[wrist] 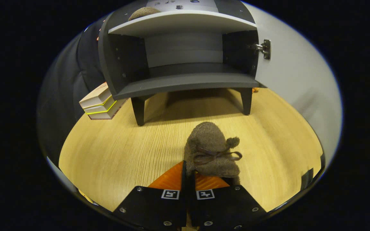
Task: Open the shoe cabinet door, grab the shoes and put them into the shoe cabinet, then close the shoe cabinet door.
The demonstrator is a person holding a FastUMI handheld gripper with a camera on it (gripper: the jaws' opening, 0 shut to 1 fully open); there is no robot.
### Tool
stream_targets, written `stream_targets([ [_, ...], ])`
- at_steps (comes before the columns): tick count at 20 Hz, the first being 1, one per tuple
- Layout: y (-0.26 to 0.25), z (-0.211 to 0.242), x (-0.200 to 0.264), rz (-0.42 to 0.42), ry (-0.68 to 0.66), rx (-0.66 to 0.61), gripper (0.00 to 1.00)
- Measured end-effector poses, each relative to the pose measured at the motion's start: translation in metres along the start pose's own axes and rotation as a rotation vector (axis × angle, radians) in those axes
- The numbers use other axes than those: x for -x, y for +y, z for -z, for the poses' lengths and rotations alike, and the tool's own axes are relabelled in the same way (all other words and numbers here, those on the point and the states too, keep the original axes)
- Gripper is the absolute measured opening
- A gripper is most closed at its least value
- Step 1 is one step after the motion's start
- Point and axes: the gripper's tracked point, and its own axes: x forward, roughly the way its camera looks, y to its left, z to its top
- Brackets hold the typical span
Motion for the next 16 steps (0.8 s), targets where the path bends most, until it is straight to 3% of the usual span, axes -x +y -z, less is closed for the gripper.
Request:
stream_targets([
  [10, -0.004, -0.152, 0.138, 0.02, -0.218, -0.005, 0.05],
  [16, 0.003, -0.23, 0.159, 0.018, -0.31, 0.046, 0.05],
])
